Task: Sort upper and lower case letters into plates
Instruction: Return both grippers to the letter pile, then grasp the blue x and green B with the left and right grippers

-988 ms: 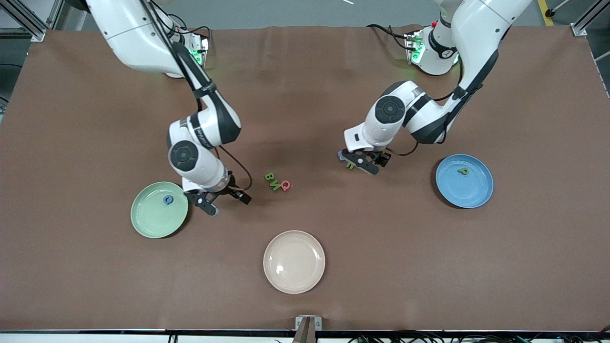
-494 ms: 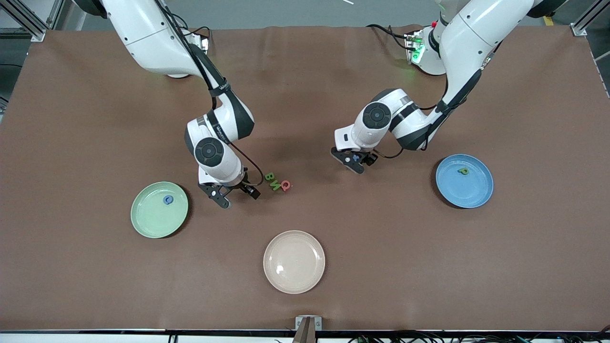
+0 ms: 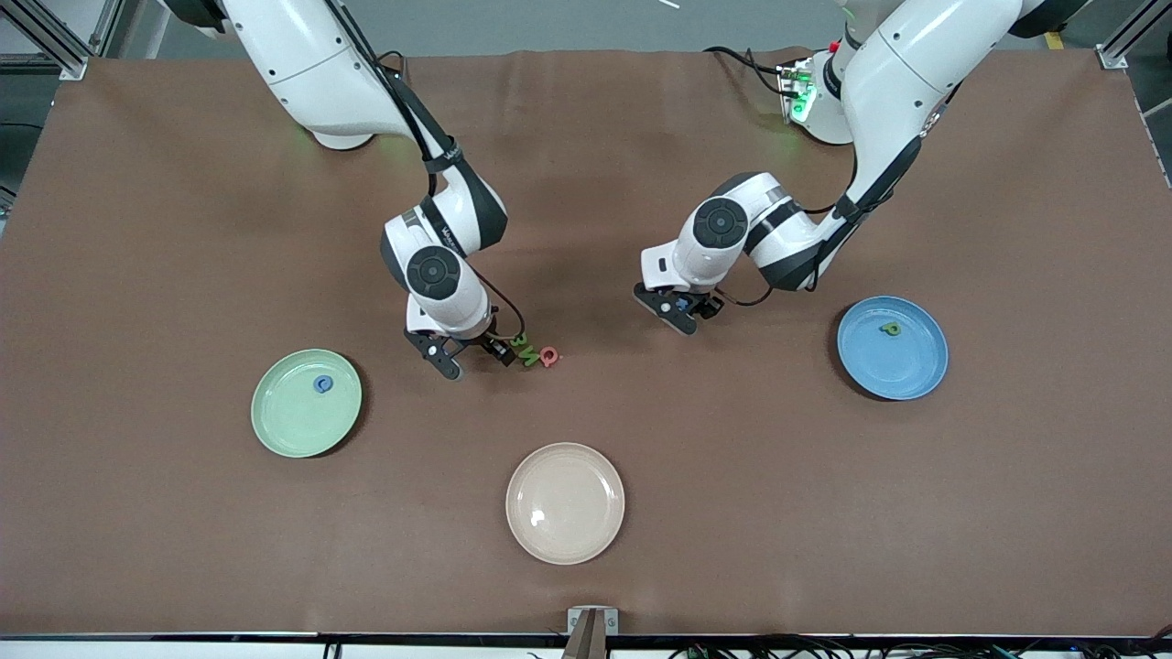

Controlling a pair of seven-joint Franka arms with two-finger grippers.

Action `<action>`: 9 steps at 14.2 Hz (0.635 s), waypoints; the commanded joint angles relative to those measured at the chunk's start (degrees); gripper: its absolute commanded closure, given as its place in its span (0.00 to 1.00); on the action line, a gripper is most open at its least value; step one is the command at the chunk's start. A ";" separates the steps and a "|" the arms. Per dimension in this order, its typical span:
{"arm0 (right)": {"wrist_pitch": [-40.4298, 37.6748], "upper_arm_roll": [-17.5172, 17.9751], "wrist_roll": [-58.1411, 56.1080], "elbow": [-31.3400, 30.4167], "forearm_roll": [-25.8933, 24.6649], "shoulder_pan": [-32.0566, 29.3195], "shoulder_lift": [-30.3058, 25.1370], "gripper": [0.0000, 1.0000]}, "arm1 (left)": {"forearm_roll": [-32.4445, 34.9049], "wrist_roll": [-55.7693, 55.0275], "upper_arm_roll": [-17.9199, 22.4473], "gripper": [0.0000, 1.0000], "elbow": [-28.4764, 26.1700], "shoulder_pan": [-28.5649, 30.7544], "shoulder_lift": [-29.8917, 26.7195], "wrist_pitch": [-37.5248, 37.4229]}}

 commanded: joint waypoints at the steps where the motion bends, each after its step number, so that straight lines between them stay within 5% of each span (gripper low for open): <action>1: 1.13 -0.71 2.58 -1.00 -0.91 1.50 -0.34 0.13 | 1.63 -1.03 0.70 0.33 0.34 -0.90 0.19 0.06; 9: 2.70 -0.80 5.40 -0.91 -0.91 3.79 0.98 0.15 | 1.72 -2.44 1.31 0.53 -0.19 -1.87 0.81 -0.21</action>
